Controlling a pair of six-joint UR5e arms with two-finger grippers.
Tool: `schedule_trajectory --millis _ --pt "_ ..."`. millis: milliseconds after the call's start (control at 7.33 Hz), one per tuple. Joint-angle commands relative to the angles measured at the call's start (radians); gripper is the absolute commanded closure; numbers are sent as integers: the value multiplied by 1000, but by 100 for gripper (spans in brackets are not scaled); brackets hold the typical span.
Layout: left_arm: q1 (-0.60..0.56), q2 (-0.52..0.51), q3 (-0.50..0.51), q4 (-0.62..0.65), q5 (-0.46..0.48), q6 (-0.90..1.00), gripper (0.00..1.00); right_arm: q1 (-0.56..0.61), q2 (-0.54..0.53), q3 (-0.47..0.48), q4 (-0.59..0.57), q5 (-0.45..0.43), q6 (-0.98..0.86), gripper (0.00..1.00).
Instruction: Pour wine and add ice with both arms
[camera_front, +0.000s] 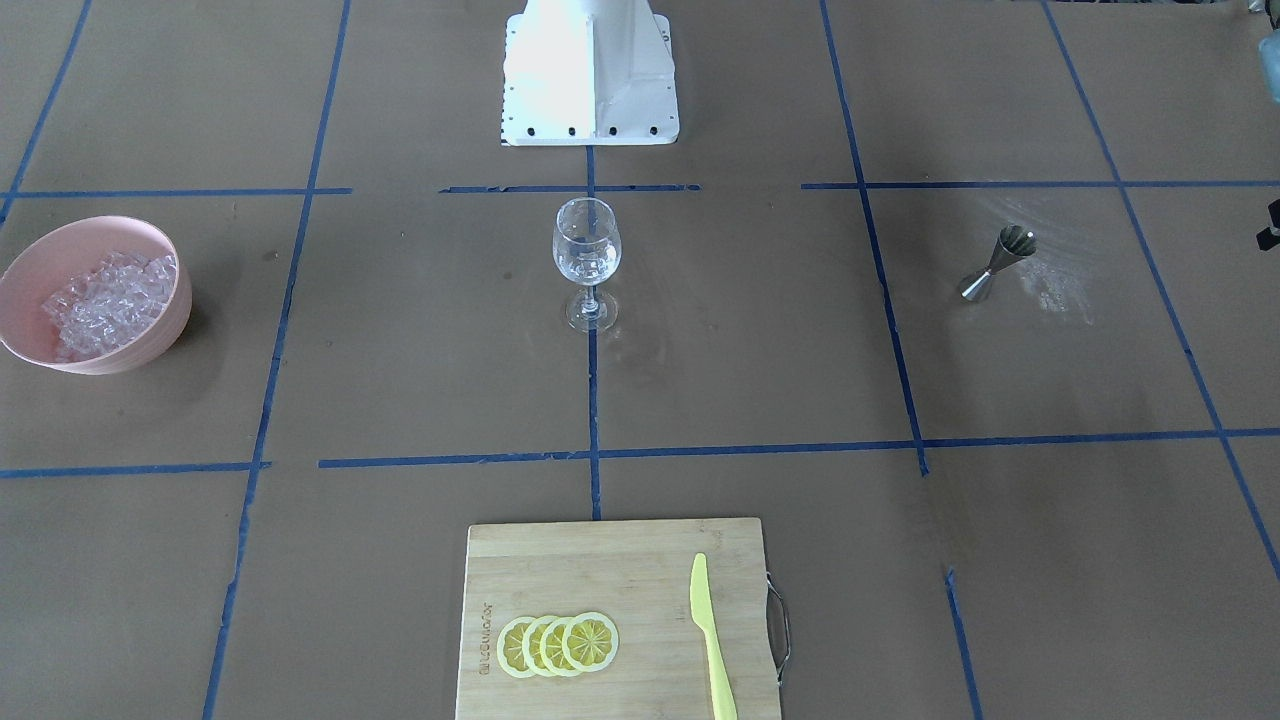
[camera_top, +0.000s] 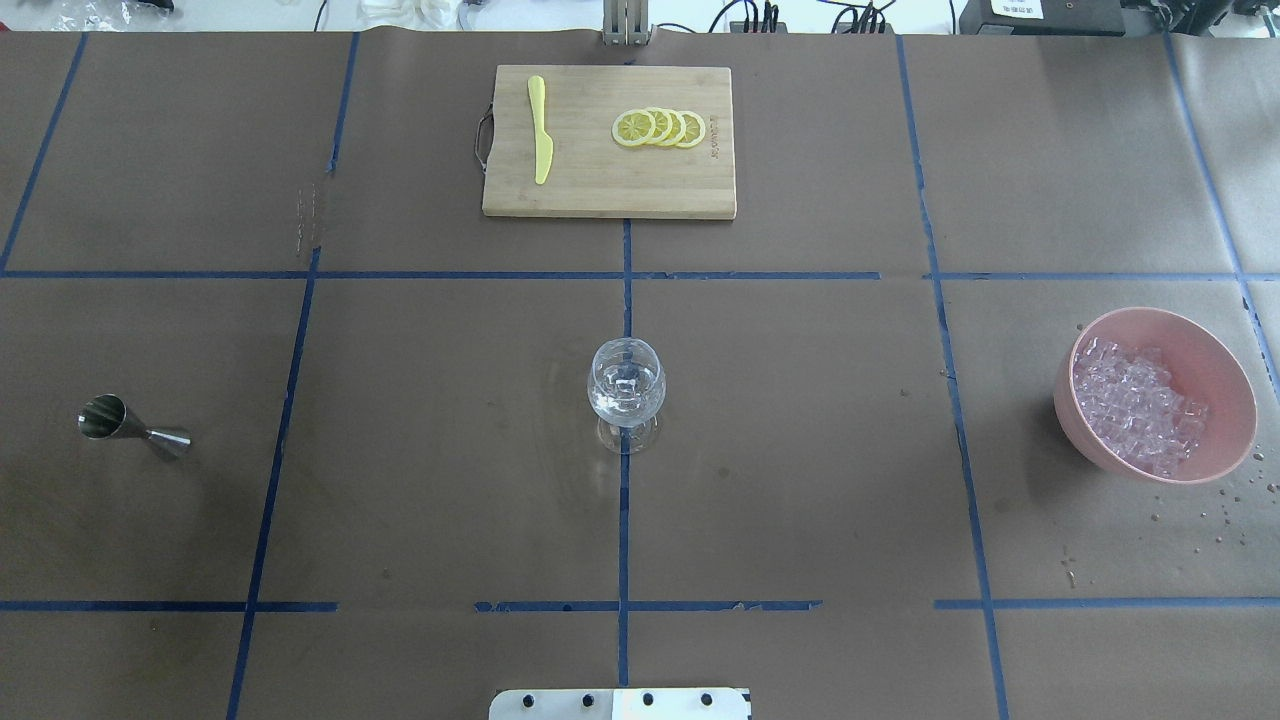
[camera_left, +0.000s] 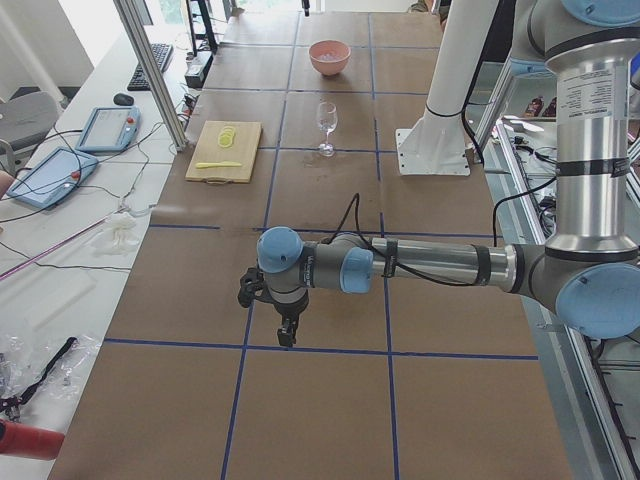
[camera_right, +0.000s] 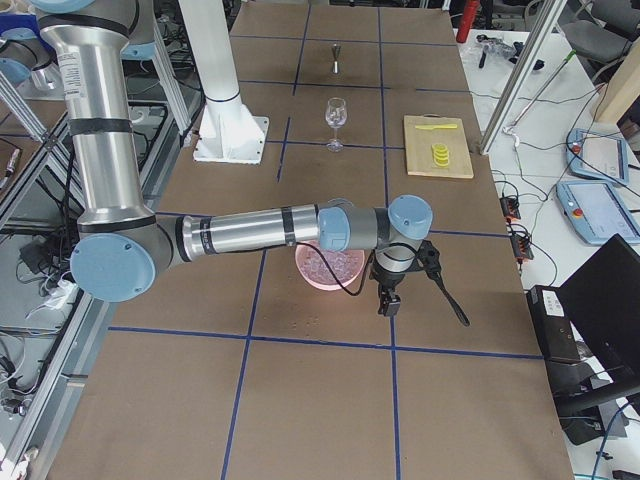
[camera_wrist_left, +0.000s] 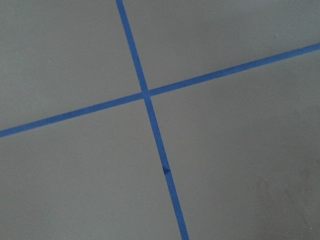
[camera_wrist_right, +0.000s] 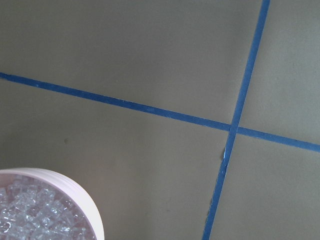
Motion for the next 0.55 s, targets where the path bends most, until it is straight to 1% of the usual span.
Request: schedule_trajectory --millis 0,136,273,409 --pt "-3 -35 8 46 -5 10 0 25 -7 36 -6 10 0 0" --pt "-3 -27 23 -53 -5 10 0 57 2 40 -12 9 0 0" --pt "-3 -26 12 -56 -5 8 0 55 7 40 -49 -3 -9 0" --pt "-3 -35 17 -56 -7 8 0 50 5 43 -51 -3 -12 0"
